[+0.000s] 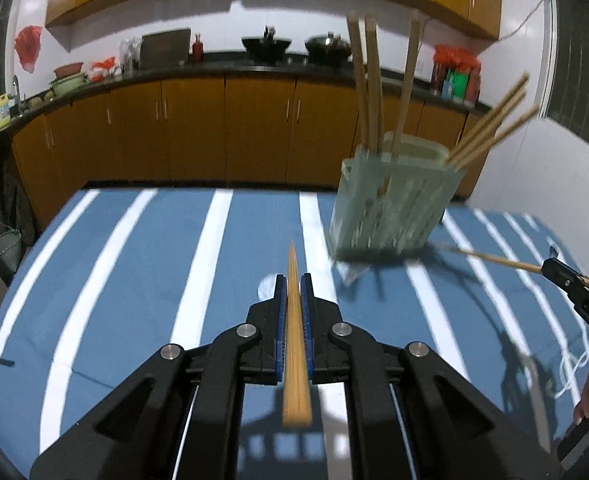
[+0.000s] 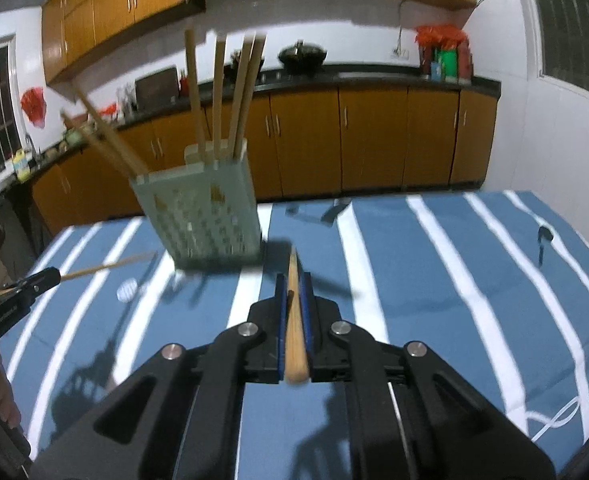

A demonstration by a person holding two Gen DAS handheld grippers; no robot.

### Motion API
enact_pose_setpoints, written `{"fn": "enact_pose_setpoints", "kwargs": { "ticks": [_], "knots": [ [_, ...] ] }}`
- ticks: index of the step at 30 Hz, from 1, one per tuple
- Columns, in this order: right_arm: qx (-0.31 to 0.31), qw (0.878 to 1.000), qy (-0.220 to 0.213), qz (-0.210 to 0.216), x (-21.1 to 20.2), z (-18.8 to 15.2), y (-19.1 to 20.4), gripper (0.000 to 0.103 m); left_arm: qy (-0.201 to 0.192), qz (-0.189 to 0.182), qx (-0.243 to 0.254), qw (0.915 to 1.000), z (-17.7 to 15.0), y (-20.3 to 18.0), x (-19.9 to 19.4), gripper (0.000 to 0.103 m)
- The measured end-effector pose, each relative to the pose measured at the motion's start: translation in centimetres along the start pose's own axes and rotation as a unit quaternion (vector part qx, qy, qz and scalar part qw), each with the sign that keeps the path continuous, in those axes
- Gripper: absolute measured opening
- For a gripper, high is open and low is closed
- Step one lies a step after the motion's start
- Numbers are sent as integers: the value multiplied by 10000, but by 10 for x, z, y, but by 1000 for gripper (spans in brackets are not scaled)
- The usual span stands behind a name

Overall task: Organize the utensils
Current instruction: 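Raise both held chopsticks upright above the green holder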

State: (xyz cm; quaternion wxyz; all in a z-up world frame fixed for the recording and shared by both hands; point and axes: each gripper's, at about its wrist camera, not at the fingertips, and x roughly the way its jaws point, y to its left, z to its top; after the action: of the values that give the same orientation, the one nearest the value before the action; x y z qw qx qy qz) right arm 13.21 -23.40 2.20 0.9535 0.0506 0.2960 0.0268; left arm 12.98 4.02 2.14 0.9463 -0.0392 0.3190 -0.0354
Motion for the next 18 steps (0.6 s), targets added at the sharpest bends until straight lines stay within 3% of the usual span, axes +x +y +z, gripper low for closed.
{"fn": "enact_pose_setpoints", "kwargs": {
  "ticks": [11,18],
  "knots": [
    [93,9972,-729,147,-34,51,-7,8,-668,-208,9,9975,51,-2,-27,8],
    [72,9907,-1248,544,-67,90,2,8,-1077,-439,166,9931,81,-16,-48,8]
  ]
}}
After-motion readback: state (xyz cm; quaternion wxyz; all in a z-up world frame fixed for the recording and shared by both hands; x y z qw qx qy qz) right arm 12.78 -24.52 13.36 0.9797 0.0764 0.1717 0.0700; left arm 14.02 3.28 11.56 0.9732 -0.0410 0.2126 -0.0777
